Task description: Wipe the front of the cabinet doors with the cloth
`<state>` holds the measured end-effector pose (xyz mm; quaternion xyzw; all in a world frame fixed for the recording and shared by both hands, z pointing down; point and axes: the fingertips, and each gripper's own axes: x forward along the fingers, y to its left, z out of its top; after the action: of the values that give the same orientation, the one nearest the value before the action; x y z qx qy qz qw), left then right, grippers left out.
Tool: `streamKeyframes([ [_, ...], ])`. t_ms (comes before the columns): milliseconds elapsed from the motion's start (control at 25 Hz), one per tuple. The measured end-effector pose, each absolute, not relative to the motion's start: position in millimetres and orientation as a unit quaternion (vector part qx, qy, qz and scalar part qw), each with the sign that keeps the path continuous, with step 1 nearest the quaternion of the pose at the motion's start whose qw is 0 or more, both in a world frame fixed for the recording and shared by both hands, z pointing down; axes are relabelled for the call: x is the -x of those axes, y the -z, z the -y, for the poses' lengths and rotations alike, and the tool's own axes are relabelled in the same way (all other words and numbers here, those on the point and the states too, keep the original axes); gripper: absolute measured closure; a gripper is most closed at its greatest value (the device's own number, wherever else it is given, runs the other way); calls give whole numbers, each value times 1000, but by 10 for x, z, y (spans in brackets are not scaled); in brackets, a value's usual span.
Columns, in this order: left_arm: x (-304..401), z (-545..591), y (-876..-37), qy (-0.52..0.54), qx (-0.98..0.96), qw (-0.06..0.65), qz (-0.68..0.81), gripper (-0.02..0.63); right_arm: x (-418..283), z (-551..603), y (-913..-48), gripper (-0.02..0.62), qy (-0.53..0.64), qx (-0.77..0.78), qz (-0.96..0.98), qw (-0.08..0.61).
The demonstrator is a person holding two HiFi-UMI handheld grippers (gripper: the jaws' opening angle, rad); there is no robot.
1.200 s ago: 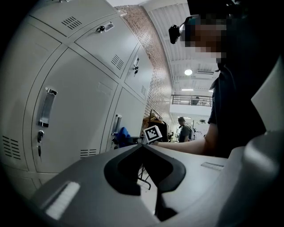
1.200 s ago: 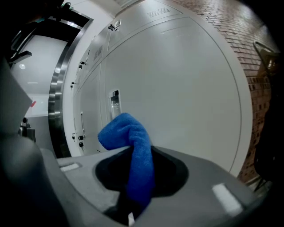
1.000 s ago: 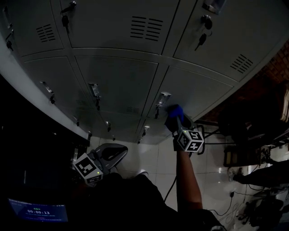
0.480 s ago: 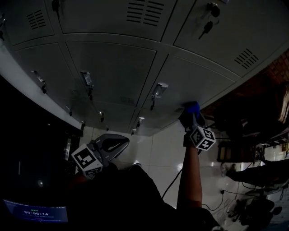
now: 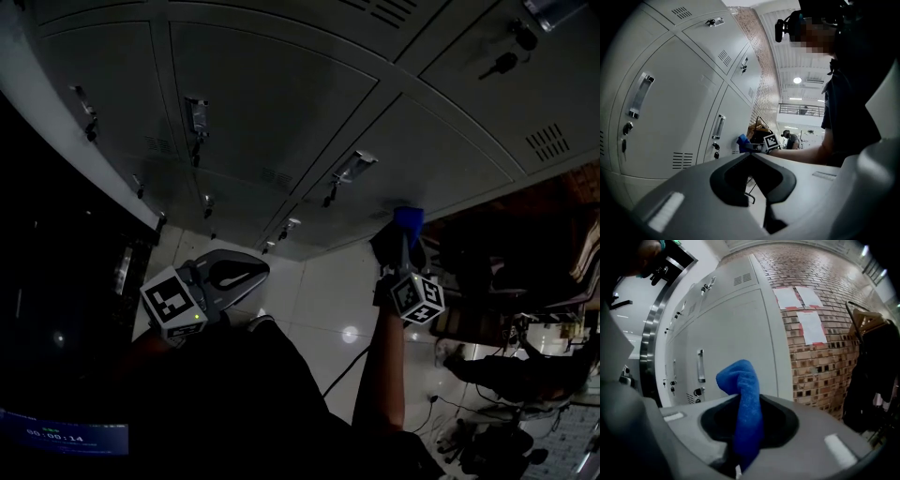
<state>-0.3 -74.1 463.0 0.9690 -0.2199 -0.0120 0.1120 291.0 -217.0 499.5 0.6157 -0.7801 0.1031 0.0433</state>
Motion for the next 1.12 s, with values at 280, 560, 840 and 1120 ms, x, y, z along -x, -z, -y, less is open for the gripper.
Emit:
streamKeyframes([
  [280,123,675,-4637,5,-970,117,215,604,-1677,1943,-4995,514,-93,-525,846,27],
  [560,325,614,-4697,4,-967,121,222,604,-864,2044,-5312,514,-120,-465,876,44],
  [840,450,576,-4756,4,-965,122,230,604,-966,2481,-5661,514,-139,-522,839,60],
  [1120,434,573,-4726,4,-966,119,228,604,-1236,2566,-5654,514,-131,-542,826,74],
])
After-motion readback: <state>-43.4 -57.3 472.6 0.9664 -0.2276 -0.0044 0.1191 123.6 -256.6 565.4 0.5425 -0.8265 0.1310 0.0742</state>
